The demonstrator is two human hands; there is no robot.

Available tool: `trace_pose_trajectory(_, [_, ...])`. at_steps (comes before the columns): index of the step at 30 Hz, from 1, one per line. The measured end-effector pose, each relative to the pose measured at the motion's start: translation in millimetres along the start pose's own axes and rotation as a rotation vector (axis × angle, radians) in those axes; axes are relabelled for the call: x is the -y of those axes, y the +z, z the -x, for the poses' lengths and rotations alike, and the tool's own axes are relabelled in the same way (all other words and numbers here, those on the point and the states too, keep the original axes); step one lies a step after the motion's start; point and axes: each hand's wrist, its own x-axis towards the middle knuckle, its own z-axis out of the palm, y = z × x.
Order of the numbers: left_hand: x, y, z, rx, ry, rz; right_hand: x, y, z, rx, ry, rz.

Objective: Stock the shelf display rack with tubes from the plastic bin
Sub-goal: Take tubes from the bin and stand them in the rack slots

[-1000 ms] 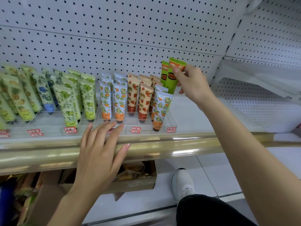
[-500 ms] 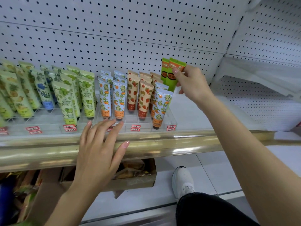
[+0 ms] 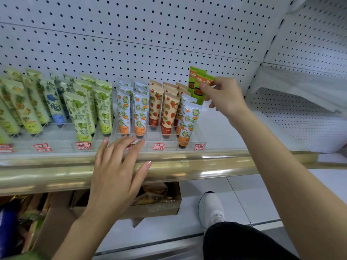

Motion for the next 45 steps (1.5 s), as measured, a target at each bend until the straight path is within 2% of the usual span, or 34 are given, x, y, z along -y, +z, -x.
trace_pose_trajectory(22, [1,0,0,-0.010,0.012,0.007,0,2,0,-0.004,0.024,-0.002])
trace_pose_trajectory(27, [-1,-3,0,0.038,0.007,-0.023,1,-9,10,-0.074,0.031,0.010])
trace_pose_trajectory(31, [-6,-18,3,0.115,0.016,-0.102,-1,-24,37,-0.092,-0.057,0.209])
trace_pose_trajectory(37, [-15,-52,30,0.195,0.135,-0.223,-17,-36,112,0.123,-0.341,0.562])
trace_pose_trajectory(42, [-30,-58,86,0.346,0.249,-0.279,-38,-22,195,0.233,-0.575,0.665])
trace_pose_trajectory(45, [-32,-47,134,0.417,0.277,-0.217,-63,-1,238,0.368,-0.628,0.693])
